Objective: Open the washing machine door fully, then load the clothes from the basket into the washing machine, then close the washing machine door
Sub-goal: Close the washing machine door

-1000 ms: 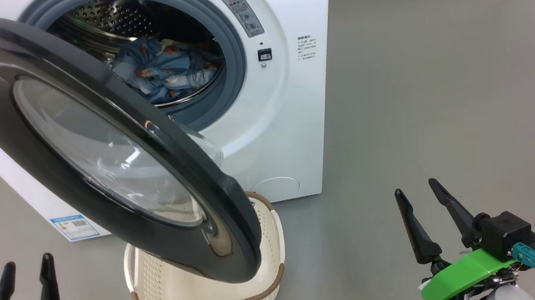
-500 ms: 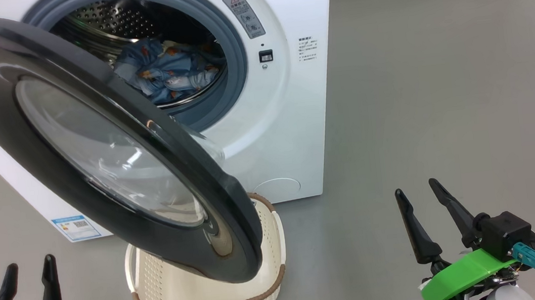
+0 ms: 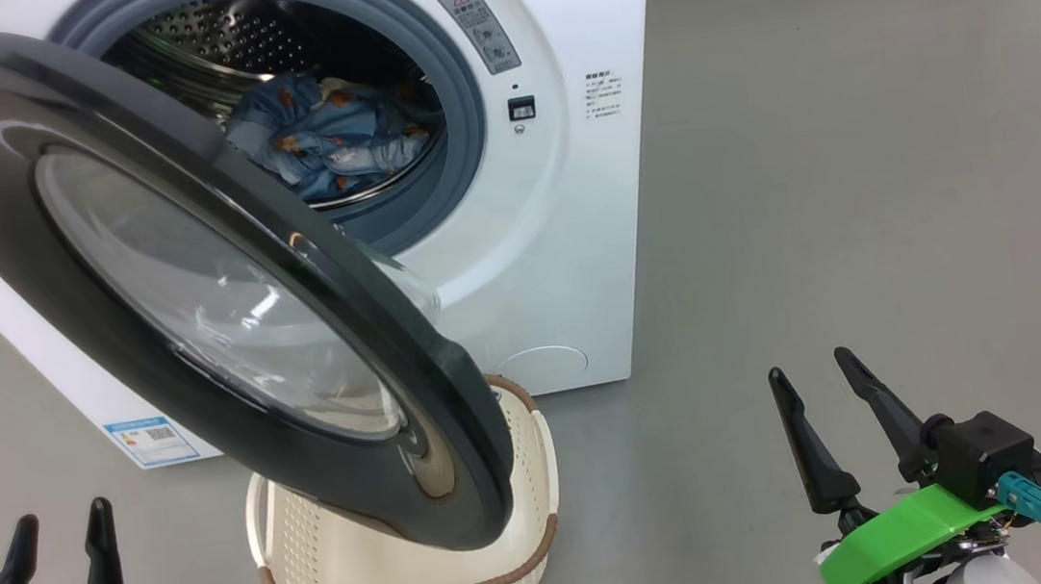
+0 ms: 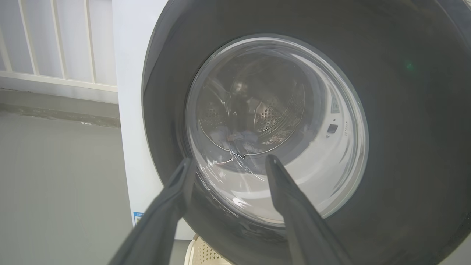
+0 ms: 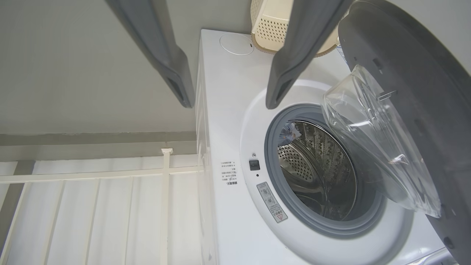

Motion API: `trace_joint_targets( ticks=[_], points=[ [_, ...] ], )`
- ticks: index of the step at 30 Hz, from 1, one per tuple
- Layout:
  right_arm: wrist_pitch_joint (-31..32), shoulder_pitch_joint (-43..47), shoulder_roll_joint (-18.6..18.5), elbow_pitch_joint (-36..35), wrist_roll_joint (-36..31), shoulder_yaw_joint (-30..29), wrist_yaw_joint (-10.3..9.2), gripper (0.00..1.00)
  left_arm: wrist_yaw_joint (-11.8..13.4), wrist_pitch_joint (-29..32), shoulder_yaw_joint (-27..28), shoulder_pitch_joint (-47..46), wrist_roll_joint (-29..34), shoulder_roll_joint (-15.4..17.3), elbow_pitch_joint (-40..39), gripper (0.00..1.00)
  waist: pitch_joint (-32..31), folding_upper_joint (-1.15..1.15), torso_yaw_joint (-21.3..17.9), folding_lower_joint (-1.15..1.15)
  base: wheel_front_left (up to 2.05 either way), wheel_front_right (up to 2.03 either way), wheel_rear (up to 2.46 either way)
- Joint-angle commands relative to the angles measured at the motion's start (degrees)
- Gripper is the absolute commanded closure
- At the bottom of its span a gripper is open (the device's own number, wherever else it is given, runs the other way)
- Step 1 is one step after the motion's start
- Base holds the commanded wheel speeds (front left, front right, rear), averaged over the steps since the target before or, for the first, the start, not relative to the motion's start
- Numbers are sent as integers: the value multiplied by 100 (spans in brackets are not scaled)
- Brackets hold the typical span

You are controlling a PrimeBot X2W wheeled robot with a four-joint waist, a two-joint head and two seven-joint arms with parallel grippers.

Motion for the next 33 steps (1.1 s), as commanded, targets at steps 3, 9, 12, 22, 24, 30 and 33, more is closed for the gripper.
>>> trace_joint_targets(
  ticks=[3, 9, 12, 22, 24, 30, 33],
  points=[
    [-70, -123, -19, -156, -30, 89, 26, 0, -20, -61, 215, -142, 27, 142, -79, 0, 5, 0, 13, 0, 0, 0, 0],
    [-70, -156, -2, -176, -49, 95, 26, 0, -20, -61, 196, -154, -1, 158, -103, 0, 52, 0, 66, 0, 0, 0, 0],
    [-70, -190, 6, -179, -58, 73, 26, 69, -20, -61, 184, -163, -20, 171, -117, 0, 80, 0, 115, 0, 0, 0, 0],
    [-70, -482, 21, -218, -171, -81, 26, 100, -20, -61, 130, -174, -76, 171, -86, 0, 79, 0, 329, 0, 0, 0, 0],
    [-70, -578, 22, -219, -176, -8, 26, 100, -20, -61, 113, -181, -81, 156, -72, 0, 61, 0, 388, 0, 0, 0, 0],
    [-70, -932, 24, -240, -81, 263, 26, 100, -20, -61, 28, -215, -82, 129, -35, 0, 25, 0, 615, 0, 0, 0, 0],
    [-70, -1084, 25, -254, -71, 404, 26, 100, -20, -61, -8, -237, -77, 120, 6, 0, -1, 0, 764, 0, 0, 0, 0]
  ],
)
